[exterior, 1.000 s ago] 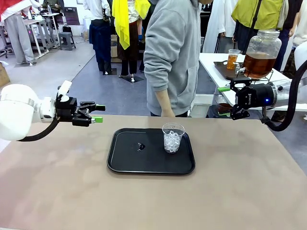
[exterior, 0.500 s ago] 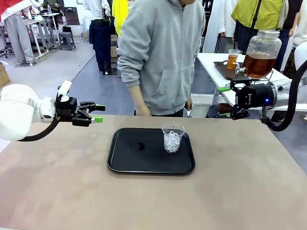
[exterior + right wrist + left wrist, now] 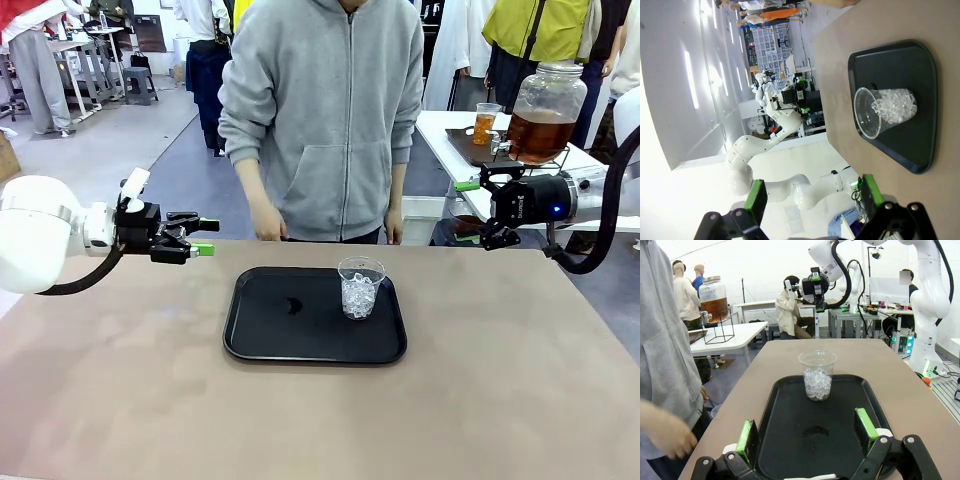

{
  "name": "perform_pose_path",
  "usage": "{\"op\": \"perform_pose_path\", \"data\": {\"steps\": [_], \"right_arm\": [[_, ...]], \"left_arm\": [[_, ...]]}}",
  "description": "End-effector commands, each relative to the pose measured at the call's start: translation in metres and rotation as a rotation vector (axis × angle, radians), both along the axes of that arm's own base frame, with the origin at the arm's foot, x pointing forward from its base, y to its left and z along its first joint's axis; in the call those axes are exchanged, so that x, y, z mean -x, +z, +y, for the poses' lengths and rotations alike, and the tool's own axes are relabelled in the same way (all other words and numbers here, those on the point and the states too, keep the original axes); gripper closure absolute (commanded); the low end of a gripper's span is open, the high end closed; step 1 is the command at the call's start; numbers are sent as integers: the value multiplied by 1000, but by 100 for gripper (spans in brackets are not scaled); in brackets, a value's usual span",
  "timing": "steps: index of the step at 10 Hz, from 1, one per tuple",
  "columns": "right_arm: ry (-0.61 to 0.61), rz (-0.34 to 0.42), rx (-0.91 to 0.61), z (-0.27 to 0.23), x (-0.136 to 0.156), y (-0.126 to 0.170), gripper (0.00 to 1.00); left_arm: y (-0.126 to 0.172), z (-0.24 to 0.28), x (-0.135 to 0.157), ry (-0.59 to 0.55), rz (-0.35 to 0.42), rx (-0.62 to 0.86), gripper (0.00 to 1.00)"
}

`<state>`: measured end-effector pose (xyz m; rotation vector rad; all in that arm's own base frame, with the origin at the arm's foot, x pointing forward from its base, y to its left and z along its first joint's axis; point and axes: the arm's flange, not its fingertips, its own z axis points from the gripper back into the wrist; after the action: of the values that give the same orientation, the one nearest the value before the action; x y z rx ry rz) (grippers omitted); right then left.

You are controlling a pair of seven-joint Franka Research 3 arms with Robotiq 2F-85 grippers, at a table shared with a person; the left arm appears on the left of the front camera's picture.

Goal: Pour the drink into the iced cup.
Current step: Pick up the iced cup indicated by the human and present it to them.

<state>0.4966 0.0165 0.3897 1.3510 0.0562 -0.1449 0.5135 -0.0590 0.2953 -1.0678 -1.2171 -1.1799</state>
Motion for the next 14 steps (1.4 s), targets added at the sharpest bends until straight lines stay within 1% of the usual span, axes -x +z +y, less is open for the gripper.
{"op": "perform_pose_path", "data": {"steps": [1,14], "right_arm": [[-1,-4,6,1,0,1,0],[-1,-4,6,1,0,1,0]], "left_arm": [[2,-1,0,-3,6,6,0],[2,-1,0,-3,6,6,0]]}}
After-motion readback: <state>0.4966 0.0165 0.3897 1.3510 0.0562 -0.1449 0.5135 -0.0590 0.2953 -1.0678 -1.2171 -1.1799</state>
